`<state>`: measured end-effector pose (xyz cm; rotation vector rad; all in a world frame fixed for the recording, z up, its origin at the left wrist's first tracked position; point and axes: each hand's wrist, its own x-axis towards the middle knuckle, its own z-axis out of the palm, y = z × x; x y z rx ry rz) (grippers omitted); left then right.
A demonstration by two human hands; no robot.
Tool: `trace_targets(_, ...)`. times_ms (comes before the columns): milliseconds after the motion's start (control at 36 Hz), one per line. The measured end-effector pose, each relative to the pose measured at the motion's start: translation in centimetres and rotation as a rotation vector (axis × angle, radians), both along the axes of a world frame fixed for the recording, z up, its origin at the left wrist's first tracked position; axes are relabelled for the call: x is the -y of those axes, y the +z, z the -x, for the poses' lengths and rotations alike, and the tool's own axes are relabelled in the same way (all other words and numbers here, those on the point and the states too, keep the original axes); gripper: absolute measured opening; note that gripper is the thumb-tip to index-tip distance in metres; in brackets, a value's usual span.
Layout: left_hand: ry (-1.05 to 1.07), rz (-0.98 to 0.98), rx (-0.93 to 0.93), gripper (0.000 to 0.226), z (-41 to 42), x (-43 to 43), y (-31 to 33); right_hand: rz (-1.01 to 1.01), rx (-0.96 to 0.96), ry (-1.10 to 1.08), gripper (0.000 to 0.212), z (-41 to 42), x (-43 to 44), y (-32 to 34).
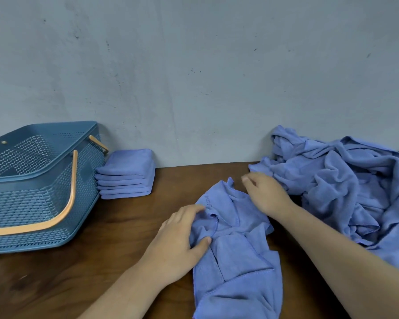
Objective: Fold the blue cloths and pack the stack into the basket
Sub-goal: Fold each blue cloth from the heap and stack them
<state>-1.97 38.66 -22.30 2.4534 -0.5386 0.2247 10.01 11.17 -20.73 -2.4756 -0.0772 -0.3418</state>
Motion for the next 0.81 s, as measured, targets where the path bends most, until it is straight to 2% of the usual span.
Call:
trace_targets(56,-0.073,-0.047,0.051,0.069,0.1,0.2,0.2,-0.105,-0.057,0.092,0.033,2.2,-0.8,0.0)
trace_targets(111,-0.122,-0.166,0.096,0.070,0.1,0.8,0.4,-0.088,-0.009,0.150,0.013,3.2,-0.8,-0.9)
trace_targets(139,-0.135,-0.225,0.110,0.067,0.0,1.1,0.4,-0.065,0.021,0.161,0.010,3.2,-0.6,-1.4)
trace_targets(250,-0.122,-0.310,0.037,0.061,-0.5,1.5,0.1,-0.086,0.061,0.125,0.014,2.4,-0.2,-2.2)
trace_targets(444,-0.088,-0.173,0.052,0.051,-1.0,1.0,-0.8,-0.184,0.058,0.106,0.018,1.4,-0.1,-2.6)
trace_targets(528,-0.070,0.123,0.021,0.060,-1.4,0.8,-0.7,-0.223,0.074,0.087,0.023,0.8,0.1,-2.7)
trace_targets(611,0.162,0.429,-0.034,0.071,-2.6,-0.2,-0.2,-0.278,0.097,0.046,0.028,0.2,0.5,-2.9)
trace_targets(722,0.511,0.494,-0.141,0.075,-3.7,-1.9,0.0,-0.222,0.126,0.039,0.042,0.0,0.7,-2.8)
trace_targets(806,0.486,0.437,-0.087,0.064,-3.3,-1.9,-0.3,-0.105,0.149,0.051,0.050,0.4,0.5,-2.9)
